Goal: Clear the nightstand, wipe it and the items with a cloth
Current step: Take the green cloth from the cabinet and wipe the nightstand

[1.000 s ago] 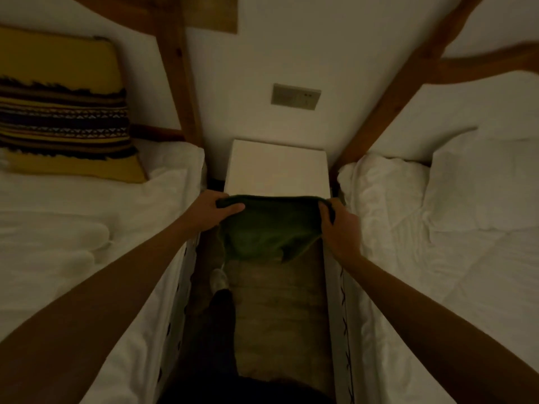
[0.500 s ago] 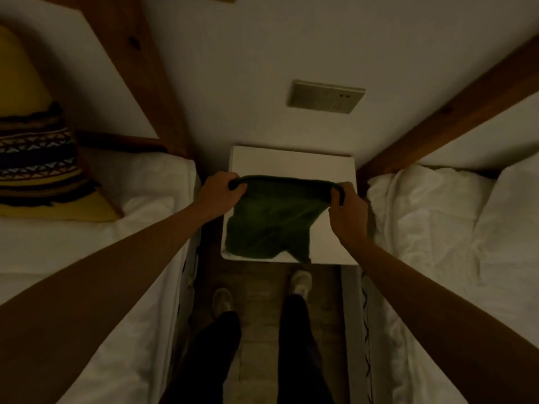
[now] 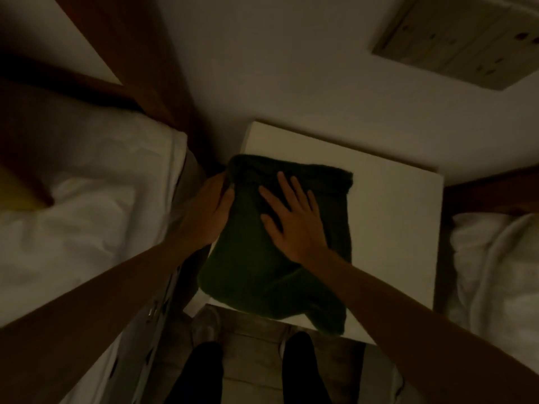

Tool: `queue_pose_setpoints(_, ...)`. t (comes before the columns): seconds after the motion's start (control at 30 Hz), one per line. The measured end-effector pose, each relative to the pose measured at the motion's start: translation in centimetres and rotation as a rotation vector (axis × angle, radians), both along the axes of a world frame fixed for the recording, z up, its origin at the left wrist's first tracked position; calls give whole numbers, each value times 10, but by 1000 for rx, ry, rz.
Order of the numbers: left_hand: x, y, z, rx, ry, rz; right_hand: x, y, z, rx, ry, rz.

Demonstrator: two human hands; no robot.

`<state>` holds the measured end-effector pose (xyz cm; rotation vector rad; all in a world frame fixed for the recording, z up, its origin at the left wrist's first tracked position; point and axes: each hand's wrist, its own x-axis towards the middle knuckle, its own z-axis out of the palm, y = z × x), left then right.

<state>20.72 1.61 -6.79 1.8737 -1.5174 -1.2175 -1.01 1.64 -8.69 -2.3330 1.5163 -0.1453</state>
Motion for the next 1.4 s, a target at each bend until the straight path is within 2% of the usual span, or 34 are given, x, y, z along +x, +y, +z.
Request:
queue_pose_setpoints(0.1, -5, 27, -11, 179, 170, 129, 13, 41, -18, -75, -40, 124)
queue_pose_setpoints(0.17, -12, 34, -14, 274, 398, 307, 13, 77, -24, -96, -130, 313)
queue_pose_setpoints(0.27, -20, 30, -15, 206, 648, 450, 5, 106, -25, -76, -147, 499)
queue_pose_setpoints(0.43, -20, 28, -18, 217, 799, 431, 5, 39, -21, -96, -140, 711)
queue_pose_setpoints(0.5, -20, 23, -17, 215, 779, 395, 8, -23, -23, -166, -83, 624)
queue_pose_setpoints(0.57, -28, 13, -15, 132, 696, 363, 7, -85, -22, -202, 10, 442)
queue_pose_setpoints(0.67, -44, -3, -19, -9, 469, 258, -1, -135, -21, -220, 64, 293)
queue_pose_setpoints(0.8, -41, -2, -28, -57, 130, 117, -6, -118, -21, -220, 88, 129)
queue_pose_setpoints(0.93, -38, 2, -31, -126, 14, 23, -32, -47, -17, -164, 158, -141)
queue_pose_setpoints(1.07, -40, 1, -32, -122, -14, 6, -53, 62, -15, -85, 34, 86)
queue_pose_setpoints(1.17, -41, 1, -35, -162, -42, -26, -52, 92, -16, -61, 10, 228)
queue_pose_setpoints(1.3, -41, 1, -36, -193, -120, -61, -44, 42, -16, -82, -107, 431)
queue_pose_setpoints(1.4, -40, 3, -36, -295, -141, -110, -35, -43, -21, -181, -63, 343)
